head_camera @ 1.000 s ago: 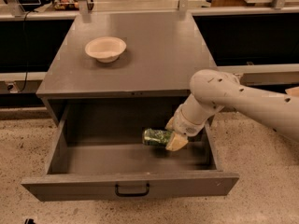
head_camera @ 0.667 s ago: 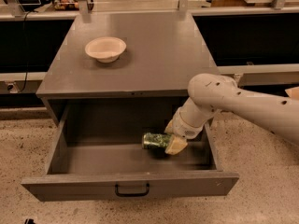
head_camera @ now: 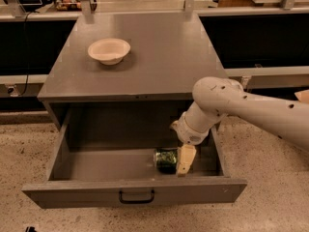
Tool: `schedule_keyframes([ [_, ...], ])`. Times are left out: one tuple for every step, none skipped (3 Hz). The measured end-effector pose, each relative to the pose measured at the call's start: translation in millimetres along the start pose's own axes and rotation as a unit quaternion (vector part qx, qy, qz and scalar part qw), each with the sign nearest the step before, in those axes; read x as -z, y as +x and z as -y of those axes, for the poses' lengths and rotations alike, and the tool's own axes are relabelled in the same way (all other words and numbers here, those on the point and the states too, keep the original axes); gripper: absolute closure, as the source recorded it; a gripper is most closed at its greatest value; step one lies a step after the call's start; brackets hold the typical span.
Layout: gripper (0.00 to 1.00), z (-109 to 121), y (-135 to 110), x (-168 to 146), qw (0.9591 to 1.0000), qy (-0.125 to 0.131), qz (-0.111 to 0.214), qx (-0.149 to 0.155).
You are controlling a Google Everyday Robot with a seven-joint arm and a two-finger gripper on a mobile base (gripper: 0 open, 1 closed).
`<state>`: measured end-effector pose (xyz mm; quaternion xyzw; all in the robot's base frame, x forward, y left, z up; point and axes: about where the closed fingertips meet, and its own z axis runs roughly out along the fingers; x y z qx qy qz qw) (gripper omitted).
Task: Place green can into top drawer
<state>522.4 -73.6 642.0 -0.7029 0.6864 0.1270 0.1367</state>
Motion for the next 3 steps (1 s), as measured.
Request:
schedule_keyframes([
  [0.0, -1, -1, 2, 1.0, 0.001, 0.001, 0.002],
  [0.0, -5, -6, 21, 0.9997, 0.012, 0.014, 0.015],
  [0.0, -16, -12, 58, 0.9975, 0.045, 0.038, 0.038],
])
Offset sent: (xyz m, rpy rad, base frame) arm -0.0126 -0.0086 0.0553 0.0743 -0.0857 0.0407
